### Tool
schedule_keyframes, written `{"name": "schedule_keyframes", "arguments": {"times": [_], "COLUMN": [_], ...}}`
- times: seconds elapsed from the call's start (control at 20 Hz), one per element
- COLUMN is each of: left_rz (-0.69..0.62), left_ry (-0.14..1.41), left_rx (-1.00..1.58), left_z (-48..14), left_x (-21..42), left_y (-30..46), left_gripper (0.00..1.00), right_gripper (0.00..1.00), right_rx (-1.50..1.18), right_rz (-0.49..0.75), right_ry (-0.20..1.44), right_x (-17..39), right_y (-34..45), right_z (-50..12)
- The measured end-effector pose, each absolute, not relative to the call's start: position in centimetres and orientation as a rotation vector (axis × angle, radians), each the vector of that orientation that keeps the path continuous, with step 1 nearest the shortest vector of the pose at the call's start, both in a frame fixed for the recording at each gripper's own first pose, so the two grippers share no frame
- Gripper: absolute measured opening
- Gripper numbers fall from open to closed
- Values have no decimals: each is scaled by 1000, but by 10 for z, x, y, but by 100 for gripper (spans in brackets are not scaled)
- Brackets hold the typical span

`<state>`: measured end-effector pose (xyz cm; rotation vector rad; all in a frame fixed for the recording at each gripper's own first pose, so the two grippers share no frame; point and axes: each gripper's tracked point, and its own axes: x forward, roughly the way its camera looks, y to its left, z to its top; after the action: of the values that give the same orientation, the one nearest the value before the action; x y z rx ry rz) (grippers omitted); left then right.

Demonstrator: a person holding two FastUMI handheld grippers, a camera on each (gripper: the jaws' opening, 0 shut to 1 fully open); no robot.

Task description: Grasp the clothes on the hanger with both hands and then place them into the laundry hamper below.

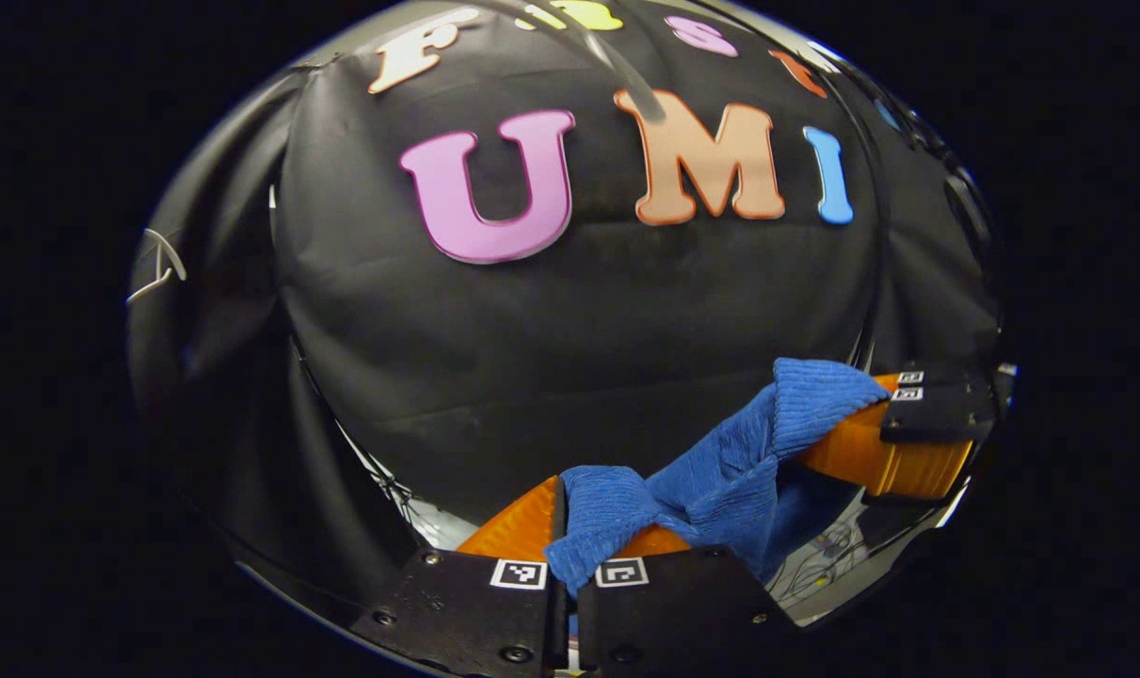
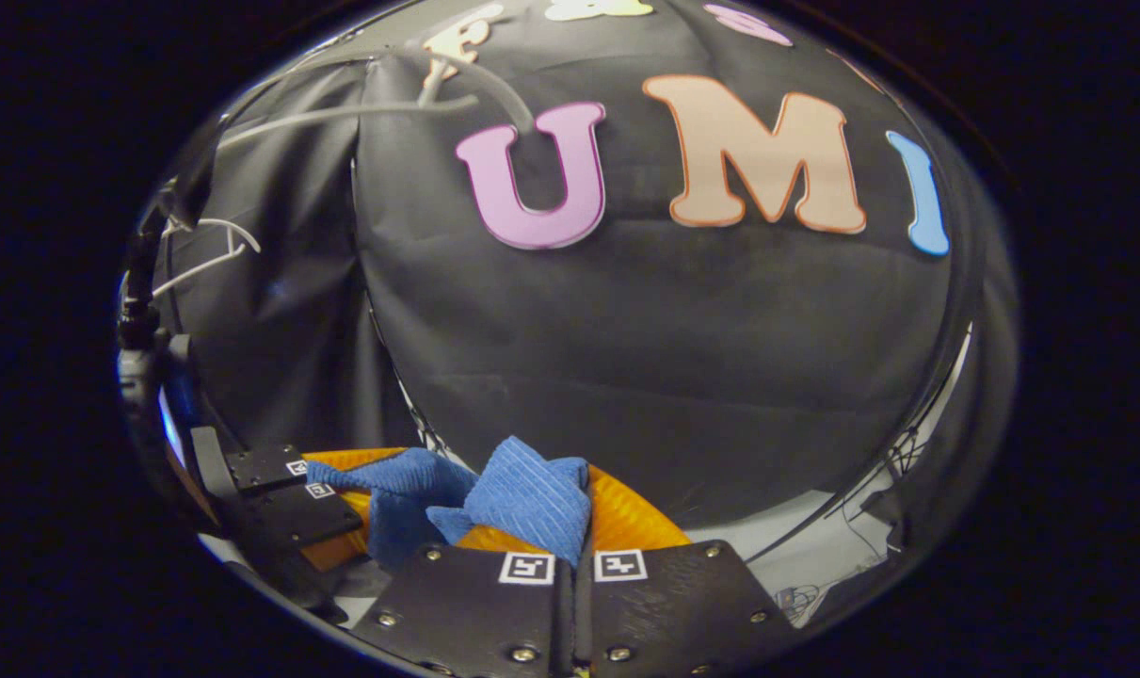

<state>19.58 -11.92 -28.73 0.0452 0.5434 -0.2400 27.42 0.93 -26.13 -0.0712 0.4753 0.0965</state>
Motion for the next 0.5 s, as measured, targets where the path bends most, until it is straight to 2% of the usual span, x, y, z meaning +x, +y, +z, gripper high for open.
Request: {"name": "schedule_keyframes", "arguments": {"times": [0.25,0.5], "left_rz": [-244,-232], "left_ry": [745,894], "left_rx": [102,67], "left_z": [-377,-429], "left_x": [197,180], "left_y": [-120,-123], "left_gripper": [5,6], "right_gripper": [2,2], "right_rx": [-98,-38], "right_rz": [44,22], "right_ry": [708,879], "right_x": [274,262], "right_y": [-4,-9], "right_z": [-354,-423]}}
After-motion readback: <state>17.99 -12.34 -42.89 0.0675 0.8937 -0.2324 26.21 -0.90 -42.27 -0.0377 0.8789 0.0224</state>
